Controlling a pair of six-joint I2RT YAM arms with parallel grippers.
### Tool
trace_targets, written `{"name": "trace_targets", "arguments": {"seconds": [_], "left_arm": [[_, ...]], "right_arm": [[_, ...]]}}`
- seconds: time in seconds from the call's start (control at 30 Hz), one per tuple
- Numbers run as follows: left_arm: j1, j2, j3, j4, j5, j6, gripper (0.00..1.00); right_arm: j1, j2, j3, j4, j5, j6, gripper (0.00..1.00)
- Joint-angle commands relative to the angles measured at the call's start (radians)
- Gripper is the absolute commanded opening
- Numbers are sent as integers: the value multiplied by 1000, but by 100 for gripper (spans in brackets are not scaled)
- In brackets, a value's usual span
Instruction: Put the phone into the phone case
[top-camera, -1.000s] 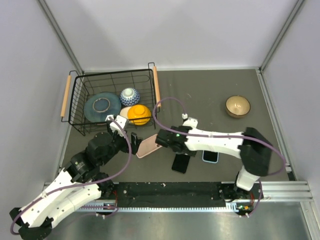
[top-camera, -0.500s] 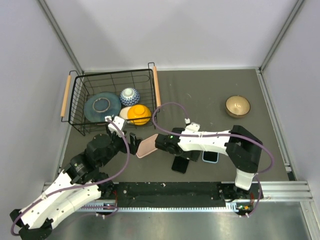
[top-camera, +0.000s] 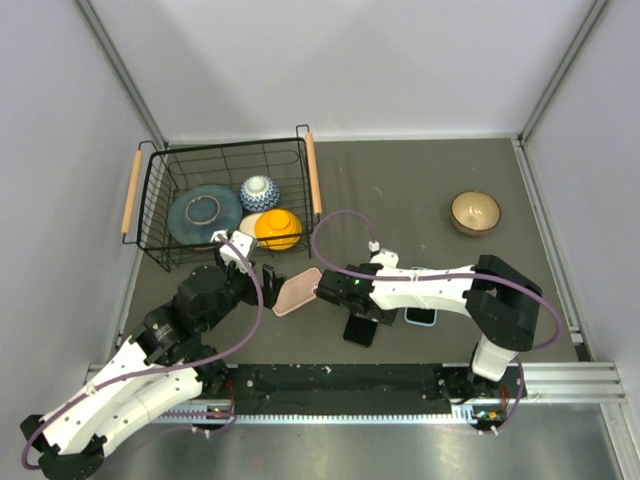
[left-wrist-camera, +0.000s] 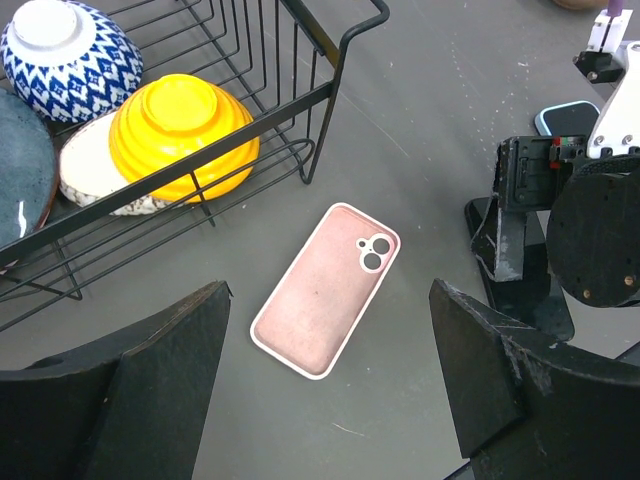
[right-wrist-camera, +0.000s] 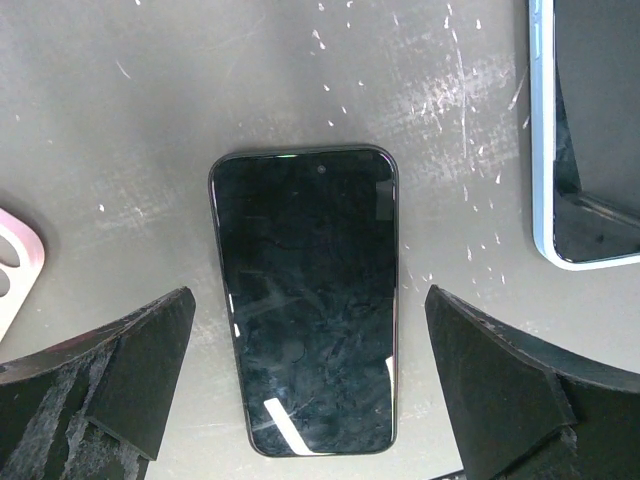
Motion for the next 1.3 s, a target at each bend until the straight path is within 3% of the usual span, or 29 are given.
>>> {"name": "trace_targets", "arguments": {"seconds": [0.0,0.47,0.73,0.93,1.07,1.17,1.27], "left_arm": [[3,9,1,59,3,-15,86],[3,55,-3,62,46,-23,86],[3,66,-9,57,60,-35,87],[3,118,-16,62,87,-57,87],[3,218,-22,74,189,-69,84],[4,308,-20,91,221,-70,82],[3,422,3,100,337,52,79]], "right_arm": [[11,-25,-15,41,3,0,99],[11,18,-42,54,-50,32,98],[11,15,-73,61,-54,42,90],[11,6,-76,62,-24,7,78],[9,-25,-90,62,9,-18,51],[9,-40,-98,62,24,-44,49],[9,-86,-150,91,64,-96,49]]}}
